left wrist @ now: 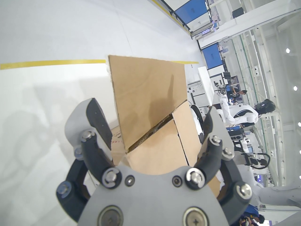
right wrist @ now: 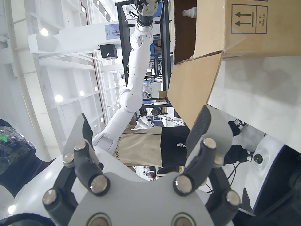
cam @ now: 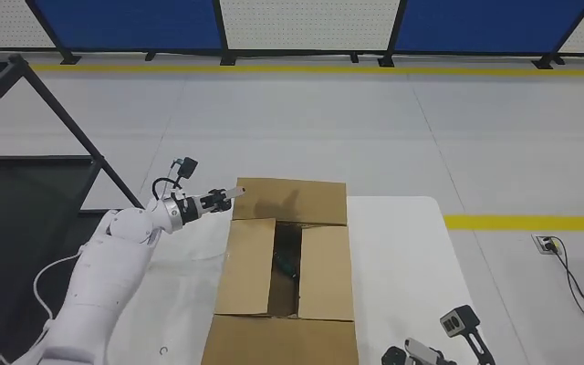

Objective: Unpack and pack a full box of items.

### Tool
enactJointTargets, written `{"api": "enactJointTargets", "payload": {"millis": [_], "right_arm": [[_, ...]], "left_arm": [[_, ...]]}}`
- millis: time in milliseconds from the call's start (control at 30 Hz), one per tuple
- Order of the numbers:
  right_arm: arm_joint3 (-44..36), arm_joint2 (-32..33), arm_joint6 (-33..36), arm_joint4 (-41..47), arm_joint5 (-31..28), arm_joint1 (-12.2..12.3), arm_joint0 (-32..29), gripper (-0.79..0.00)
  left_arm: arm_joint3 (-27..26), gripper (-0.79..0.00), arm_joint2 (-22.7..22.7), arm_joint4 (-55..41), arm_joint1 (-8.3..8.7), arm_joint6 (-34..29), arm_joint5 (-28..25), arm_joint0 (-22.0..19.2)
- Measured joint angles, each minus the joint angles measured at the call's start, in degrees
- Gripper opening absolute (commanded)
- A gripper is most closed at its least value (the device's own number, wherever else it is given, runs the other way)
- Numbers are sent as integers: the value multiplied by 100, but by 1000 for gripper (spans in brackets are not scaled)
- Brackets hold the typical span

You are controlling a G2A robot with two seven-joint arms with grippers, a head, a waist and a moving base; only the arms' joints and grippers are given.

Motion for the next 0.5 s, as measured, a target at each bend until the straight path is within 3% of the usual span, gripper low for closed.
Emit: {"api": "enactJointTargets", "payload": {"millis": [200, 500], "right_arm": [[-107, -74, -76, -17, 128, 30, -14, 0], [20, -619, -19, -335, 957, 96, 371, 0]], "left_arm": [[507, 0, 202, 55, -182, 201, -172, -210], [882, 0, 235, -322, -352, -51, -603, -354]]}}
